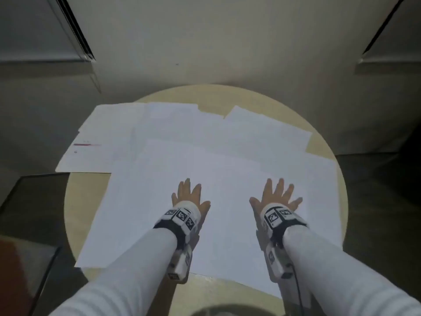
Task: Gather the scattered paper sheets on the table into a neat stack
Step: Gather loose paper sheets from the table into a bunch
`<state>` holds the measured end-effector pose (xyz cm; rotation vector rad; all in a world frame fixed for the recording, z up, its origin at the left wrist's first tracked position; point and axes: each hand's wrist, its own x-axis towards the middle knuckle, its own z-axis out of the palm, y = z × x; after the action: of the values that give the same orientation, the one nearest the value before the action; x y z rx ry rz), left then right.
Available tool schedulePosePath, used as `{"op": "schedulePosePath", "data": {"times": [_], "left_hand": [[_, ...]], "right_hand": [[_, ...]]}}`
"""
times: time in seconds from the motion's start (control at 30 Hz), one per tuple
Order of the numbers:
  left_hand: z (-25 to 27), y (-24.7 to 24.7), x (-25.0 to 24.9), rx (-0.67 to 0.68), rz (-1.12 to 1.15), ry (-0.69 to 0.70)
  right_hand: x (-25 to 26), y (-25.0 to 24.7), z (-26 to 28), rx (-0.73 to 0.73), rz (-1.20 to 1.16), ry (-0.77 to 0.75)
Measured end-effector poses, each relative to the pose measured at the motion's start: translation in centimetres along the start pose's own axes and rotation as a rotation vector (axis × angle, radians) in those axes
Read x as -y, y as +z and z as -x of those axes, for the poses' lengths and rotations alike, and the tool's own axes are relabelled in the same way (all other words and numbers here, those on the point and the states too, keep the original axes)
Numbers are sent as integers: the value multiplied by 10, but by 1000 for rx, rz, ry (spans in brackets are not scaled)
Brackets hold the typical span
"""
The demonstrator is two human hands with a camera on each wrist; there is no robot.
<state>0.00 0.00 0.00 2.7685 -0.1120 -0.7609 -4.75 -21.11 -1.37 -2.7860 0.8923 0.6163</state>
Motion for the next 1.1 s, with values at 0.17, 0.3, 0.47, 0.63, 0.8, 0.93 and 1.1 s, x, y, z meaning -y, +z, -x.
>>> {"op": "schedulePosePath", "data": {"times": [0.17, 0.3, 0.47, 0.63, 0.8, 0.93, 1.1], "left_hand": [[1, 20, -4, -1, -49, -120], [-6, 22, -8, 43, -52, -145], [-7, 22, -11, -26, -35, -164], [-5, 12, -13, -245, 287, -220], [-8, 8, -16, -267, 506, -321], [-6, 8, -14, -206, 485, -298], [-7, -1, -4, -116, 477, -235]], "right_hand": [[5, 17, 7, -1, -136, 132], [24, 18, 5, 58, -205, 102], [32, 11, 0, 76, -400, -208], [3, 7, -6, -118, -384, 131], [6, 11, -3, 13, -394, 296], [13, 12, 0, -45, -464, 276], [6, -1, 1, -70, -482, 324]]}}
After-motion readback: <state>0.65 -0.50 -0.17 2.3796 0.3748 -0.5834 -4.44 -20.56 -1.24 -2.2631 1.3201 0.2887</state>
